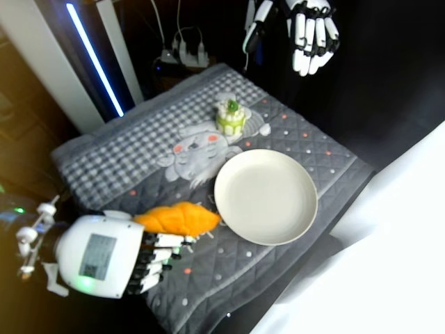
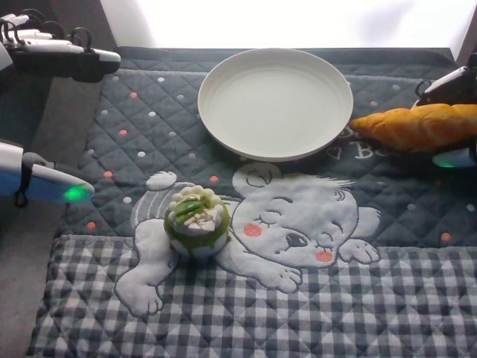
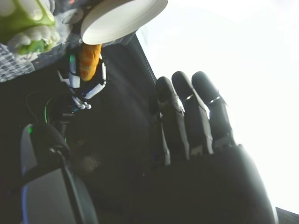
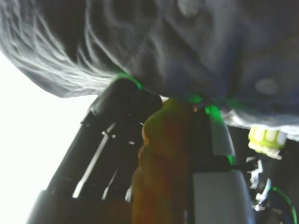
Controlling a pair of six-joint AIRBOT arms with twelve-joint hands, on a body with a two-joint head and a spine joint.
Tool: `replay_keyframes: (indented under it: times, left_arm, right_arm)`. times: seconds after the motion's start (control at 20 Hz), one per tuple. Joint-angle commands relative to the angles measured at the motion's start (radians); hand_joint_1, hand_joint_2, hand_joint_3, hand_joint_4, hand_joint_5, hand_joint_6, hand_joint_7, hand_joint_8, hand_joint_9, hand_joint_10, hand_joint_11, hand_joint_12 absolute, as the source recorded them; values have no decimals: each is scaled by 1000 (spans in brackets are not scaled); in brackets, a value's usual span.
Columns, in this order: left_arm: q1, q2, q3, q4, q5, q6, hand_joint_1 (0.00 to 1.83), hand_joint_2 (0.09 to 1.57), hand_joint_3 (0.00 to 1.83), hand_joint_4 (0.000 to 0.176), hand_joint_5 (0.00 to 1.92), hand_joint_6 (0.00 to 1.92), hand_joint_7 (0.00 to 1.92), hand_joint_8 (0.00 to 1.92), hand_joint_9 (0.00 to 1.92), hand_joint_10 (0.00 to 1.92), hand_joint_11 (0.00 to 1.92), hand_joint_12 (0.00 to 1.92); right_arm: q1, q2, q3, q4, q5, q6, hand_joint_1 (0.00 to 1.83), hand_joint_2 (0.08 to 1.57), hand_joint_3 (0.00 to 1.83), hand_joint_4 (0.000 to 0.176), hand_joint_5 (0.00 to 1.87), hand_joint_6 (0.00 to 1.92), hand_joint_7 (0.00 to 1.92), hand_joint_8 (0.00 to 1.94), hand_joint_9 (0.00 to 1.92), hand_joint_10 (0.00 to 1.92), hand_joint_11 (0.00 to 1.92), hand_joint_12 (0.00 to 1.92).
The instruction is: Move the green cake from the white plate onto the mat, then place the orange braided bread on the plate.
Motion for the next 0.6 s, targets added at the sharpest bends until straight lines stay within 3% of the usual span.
replay_keyframes:
  times: [0.0, 0.05, 0.1, 0.15, 0.2, 0.3, 0.35, 0.45, 0.5, 0.55]
  left_arm:
    - [-8, 1, 8, -36, -116, 4, 662, 776, 3, 19, 476, 4, 585, 4, 320, 684, 0, 1447]
    - [-8, -1, 9, -36, -116, 4, 671, 775, 2, 23, 474, 3, 583, 3, 313, 680, 0, 1442]
    - [-8, -1, 11, -38, -117, 4, 696, 770, 0, 35, 472, 1, 582, 2, 290, 711, 0, 1455]
    - [-8, -1, 11, -39, -118, 4, 705, 768, 0, 37, 476, 2, 584, 3, 288, 721, 0, 1465]
    - [-8, -2, 12, -40, -118, 4, 721, 765, 0, 45, 477, 3, 582, 2, 278, 720, 0, 1465]
    - [-8, -2, 13, -40, -118, 4, 733, 772, 1, 35, 472, 0, 591, 5, 280, 725, 0, 1477]
    - [-8, -3, 14, -40, -117, 4, 748, 775, 1, 34, 467, 0, 589, 3, 262, 755, 0, 1474]
    - [-8, -9, 18, -40, -113, 4, 772, 774, 0, 28, 470, 2, 594, 5, 255, 761, 0, 1470]
    - [-9, -15, 22, -40, -111, 4, 819, 773, 0, 4, 475, 4, 588, 2, 247, 759, 0, 1468]
    - [-9, -23, 28, -40, -109, 4, 828, 773, 0, 0, 482, 7, 588, 2, 243, 758, 0, 1466]
  right_arm:
    - [-5, 5, 1, 13, 83, 12, 1282, 1085, 3, 0, 915, 863, 1195, 811, 1590, 17, 1155, 1114]
    - [-5, 6, -3, 19, 106, 12, 1277, 1101, 0, 0, 885, 904, 1161, 877, 1591, 17, 1144, 1131]
    - [-5, 13, -13, 27, 142, 12, 1189, 1116, 0, 0, 956, 957, 1262, 666, 1689, 87, 1170, 1359]
    - [-4, 22, -21, 29, 165, 12, 1172, 1114, 8, 0, 971, 965, 1331, 489, 1560, 419, 1153, 1437]
    - [-4, 34, -30, 33, 193, 12, 1173, 1103, 0, 0, 1003, 922, 1318, 901, 1435, 1181, 1240, 1747]
    - [-4, 61, -47, 36, 246, 12, 1173, 1104, 1, 0, 1002, 926, 1251, 1252, 1352, 1552, 1285, 1878]
    - [-4, 67, -52, 43, 274, 12, 1163, 1125, 0, 0, 958, 996, 1212, 1138, 1304, 1444, 1211, 1809]
    - [-4, 78, -60, 48, 321, 11, 1152, 1140, 0, 0, 930, 1042, 1269, 594, 1307, 957, 1106, 1475]
    - [-3, 83, -62, 48, 337, 11, 1157, 1124, 2, 0, 960, 994, 1331, 510, 1304, 995, 1105, 1560]
    - [-3, 88, -62, 48, 347, 11, 1159, 1125, 0, 0, 963, 988, 1343, 376, 1296, 904, 1070, 1512]
